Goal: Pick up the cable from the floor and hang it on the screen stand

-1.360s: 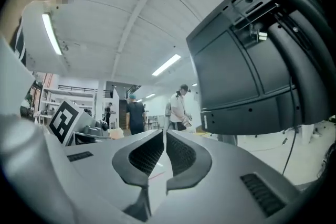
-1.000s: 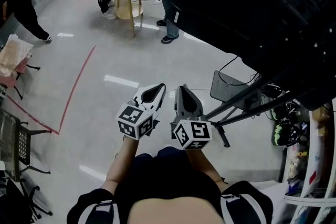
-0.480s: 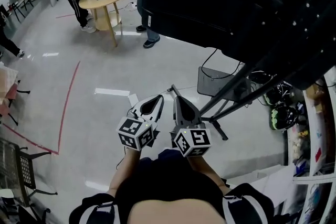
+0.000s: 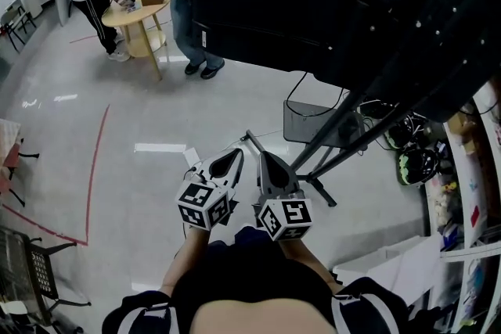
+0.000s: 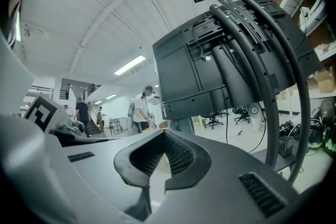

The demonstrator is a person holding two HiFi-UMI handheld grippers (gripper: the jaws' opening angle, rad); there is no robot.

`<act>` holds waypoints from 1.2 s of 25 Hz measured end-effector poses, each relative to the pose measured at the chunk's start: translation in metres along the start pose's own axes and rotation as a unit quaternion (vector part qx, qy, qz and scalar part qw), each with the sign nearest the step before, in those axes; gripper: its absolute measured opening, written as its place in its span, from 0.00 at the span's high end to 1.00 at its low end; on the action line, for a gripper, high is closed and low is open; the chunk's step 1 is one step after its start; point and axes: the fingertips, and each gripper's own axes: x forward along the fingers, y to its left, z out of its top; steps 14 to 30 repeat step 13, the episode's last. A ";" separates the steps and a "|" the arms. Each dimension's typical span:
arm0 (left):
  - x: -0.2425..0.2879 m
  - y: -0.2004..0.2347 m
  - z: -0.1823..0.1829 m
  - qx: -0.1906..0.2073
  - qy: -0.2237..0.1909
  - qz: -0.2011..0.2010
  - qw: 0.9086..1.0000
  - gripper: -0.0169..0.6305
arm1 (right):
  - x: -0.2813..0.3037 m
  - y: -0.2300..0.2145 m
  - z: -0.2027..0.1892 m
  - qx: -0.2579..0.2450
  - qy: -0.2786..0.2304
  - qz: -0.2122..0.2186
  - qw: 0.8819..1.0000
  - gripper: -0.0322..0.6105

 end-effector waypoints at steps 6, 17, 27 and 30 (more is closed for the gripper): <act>0.002 -0.002 0.000 0.001 0.002 -0.002 1.000 0.97 | -0.003 -0.003 0.002 -0.002 -0.003 -0.004 1.000 0.92; 0.002 0.002 0.002 0.000 0.000 0.001 1.000 0.97 | 0.001 0.000 0.002 -0.015 -0.004 0.004 1.000 0.91; 0.002 0.002 0.002 0.000 0.000 0.001 1.000 0.97 | 0.001 0.000 0.002 -0.015 -0.004 0.004 1.000 0.91; 0.002 0.002 0.002 0.000 0.000 0.001 1.000 0.97 | 0.001 0.000 0.002 -0.015 -0.004 0.004 1.000 0.91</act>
